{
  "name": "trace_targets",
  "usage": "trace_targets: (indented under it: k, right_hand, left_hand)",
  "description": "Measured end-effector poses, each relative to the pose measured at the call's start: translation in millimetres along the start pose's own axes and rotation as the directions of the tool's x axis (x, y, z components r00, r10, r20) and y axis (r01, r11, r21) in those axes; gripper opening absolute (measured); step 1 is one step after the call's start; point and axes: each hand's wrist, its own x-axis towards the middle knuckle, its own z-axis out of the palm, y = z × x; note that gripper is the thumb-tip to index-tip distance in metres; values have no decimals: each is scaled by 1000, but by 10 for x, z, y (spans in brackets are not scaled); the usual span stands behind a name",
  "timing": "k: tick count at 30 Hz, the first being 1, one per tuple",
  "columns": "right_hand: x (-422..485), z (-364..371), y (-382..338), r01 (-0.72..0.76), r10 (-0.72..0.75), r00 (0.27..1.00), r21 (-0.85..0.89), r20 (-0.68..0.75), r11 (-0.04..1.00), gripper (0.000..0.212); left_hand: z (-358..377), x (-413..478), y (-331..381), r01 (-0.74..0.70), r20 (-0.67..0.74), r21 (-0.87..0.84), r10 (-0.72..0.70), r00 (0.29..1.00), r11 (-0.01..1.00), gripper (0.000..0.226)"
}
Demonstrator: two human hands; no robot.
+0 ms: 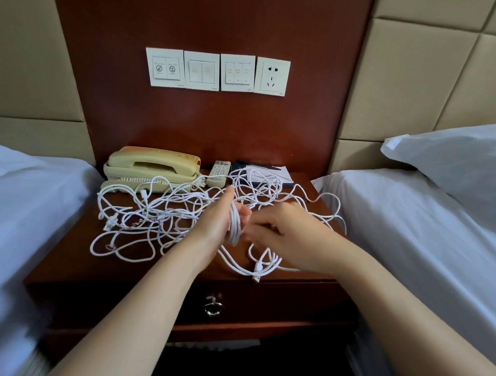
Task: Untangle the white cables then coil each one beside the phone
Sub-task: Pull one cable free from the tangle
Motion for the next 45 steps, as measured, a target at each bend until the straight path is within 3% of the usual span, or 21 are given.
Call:
trace_targets:
  k: [3,8,12,17,22,26,30,34,38,40,42,45]
  right_hand:
    - [17,-26,142,4,-6,990,-16,-141,1000,31]
    - [2,-59,321,-103,132,961,131,-241,986,35]
    - [16,-12,363,-94,185,958,372,-218,924,38]
    - [28,-49,544,-180,325,924,520,-202,835,42]
    - [-27,-71,856,-226,410,840,459,-354,859,47]
    - [-9,-105,923,-210,395,855,473,-335,856,43]
    - [-23,-76,1035,-253,451,822,485,-348,837,43]
    - [-25,6,1081,-394,537,808,453,-244,800,46]
    - [30,65,881,-348,518,855,705,-33,618,39]
    - [36,38,789,-353,502,865,731,17,583,38]
    - [24,-27,694,-378,502,864,708,39,597,36]
    - [10,-85,604,-377,489,867,515,-96,770,34]
  left_hand:
    - [66,-121,0,16,208,124,-42,977,992,70]
    - [119,-217,35,65,423,115,-108,899,991,72]
    - [93,-248,58,125,498,87,-152,854,988,57]
    - [6,-255,100,44,530,-54,-8,848,998,37]
    - [-183,-199,230,-13,417,-255,122,901,967,39]
    - [-295,-138,256,-34,265,-333,128,956,942,48]
    - [-332,-118,263,-61,138,-386,123,983,920,50]
    - [-382,-79,246,-86,-7,-409,91,996,909,42]
    - [-406,-25,224,-93,-139,-479,29,990,873,43]
    - [-431,-10,231,-105,-187,-499,12,982,860,43]
    - [-461,-5,229,-111,-221,-499,-2,975,859,44]
    - [-503,-2,221,-100,-240,-475,-20,971,874,45]
